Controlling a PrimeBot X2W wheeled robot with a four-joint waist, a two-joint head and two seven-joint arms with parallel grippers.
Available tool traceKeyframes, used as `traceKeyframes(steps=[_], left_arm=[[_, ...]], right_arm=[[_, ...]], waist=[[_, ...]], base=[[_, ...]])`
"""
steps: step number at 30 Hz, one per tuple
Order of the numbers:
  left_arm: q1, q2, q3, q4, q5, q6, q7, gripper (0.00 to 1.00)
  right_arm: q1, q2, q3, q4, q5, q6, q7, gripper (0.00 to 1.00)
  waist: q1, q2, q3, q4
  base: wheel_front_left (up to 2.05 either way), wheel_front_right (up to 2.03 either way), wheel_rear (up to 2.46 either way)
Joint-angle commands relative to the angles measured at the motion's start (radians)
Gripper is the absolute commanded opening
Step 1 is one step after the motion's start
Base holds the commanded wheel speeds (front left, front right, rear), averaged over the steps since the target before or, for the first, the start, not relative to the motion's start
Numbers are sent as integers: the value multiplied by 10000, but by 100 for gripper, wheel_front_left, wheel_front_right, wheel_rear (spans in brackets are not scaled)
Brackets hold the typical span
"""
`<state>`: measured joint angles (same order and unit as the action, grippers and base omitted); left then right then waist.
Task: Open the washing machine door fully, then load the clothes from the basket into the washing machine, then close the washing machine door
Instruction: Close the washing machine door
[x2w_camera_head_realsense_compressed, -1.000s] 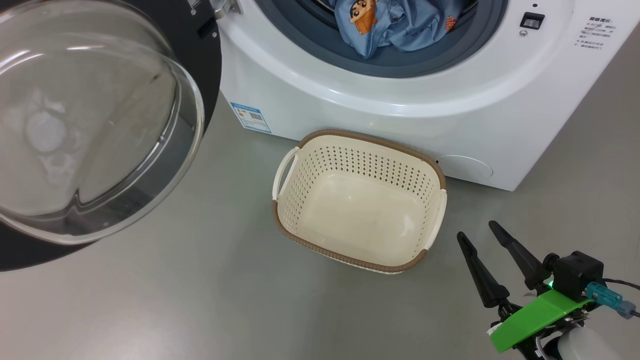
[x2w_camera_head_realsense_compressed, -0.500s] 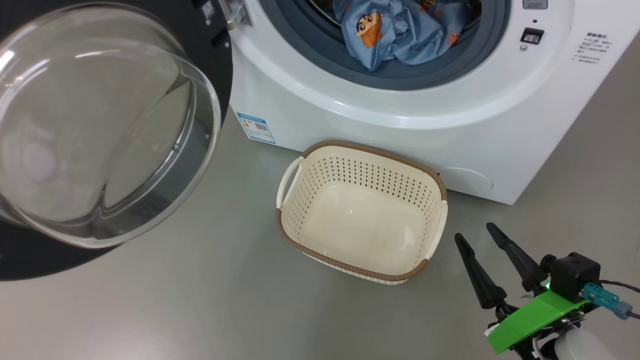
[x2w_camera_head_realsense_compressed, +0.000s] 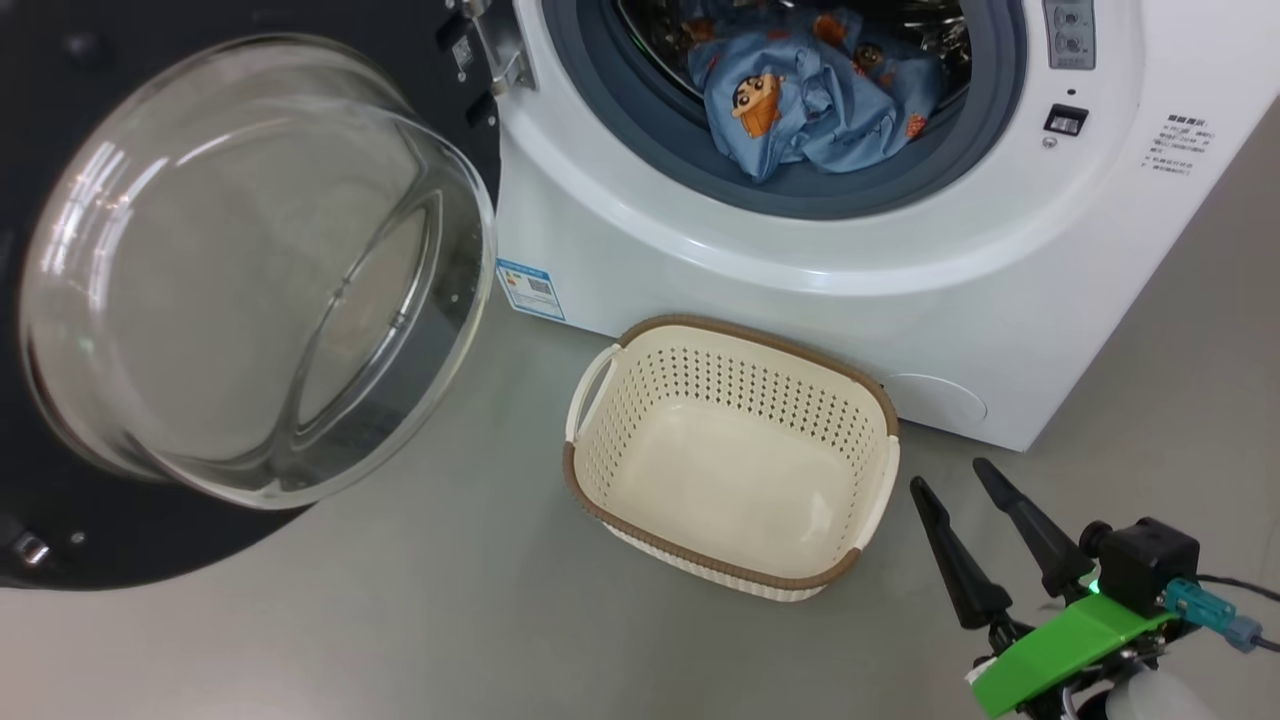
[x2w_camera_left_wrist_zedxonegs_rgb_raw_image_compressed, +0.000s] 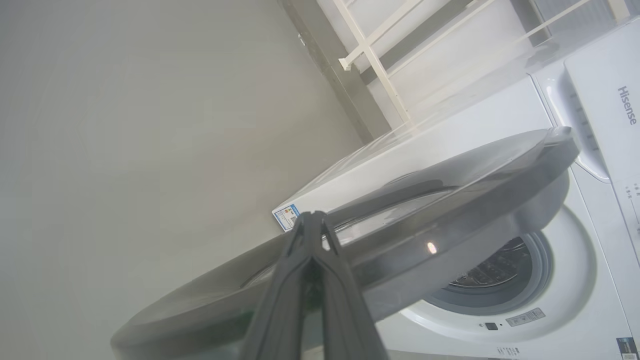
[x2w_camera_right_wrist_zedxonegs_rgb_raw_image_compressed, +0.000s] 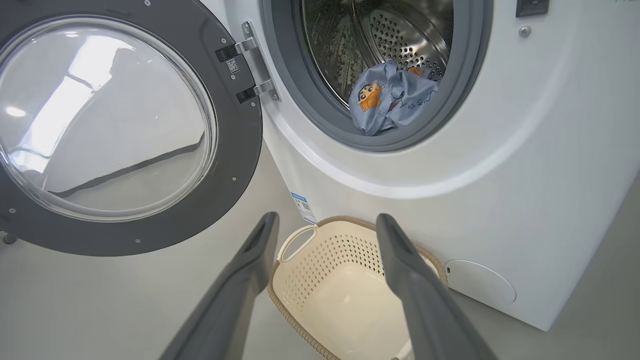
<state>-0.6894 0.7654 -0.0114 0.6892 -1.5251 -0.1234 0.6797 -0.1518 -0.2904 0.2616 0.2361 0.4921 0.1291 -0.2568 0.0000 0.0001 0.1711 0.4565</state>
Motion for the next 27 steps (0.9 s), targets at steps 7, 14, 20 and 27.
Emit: traceKeyframes(steps=[7, 14, 20, 27], left_arm=[[362, 471, 73, -1007, -316, -73, 819, 0], [797, 441, 14, -1988, -636, -73, 1450, 0], [1208, 447, -6, -2896, -872, -73, 2026, 0], [1677, 374, 103, -3923, -1209, -73, 2634, 0]], right_arm=[[267, 63, 79, -219, -34, 16, -49, 100], [412, 167, 87, -226, 4, 16, -49, 100], [623, 230, -2, -263, 41, 16, -49, 100], [810, 351, -121, -302, 48, 16, -49, 100]], waist=[[0, -1, -291, 174], [0, -1, -550, 243], [0, -1, -771, 302], [0, -1, -979, 253]], base=[[0, 0, 0], [0, 0, 0], [0, 0, 0], [0, 0, 0]])
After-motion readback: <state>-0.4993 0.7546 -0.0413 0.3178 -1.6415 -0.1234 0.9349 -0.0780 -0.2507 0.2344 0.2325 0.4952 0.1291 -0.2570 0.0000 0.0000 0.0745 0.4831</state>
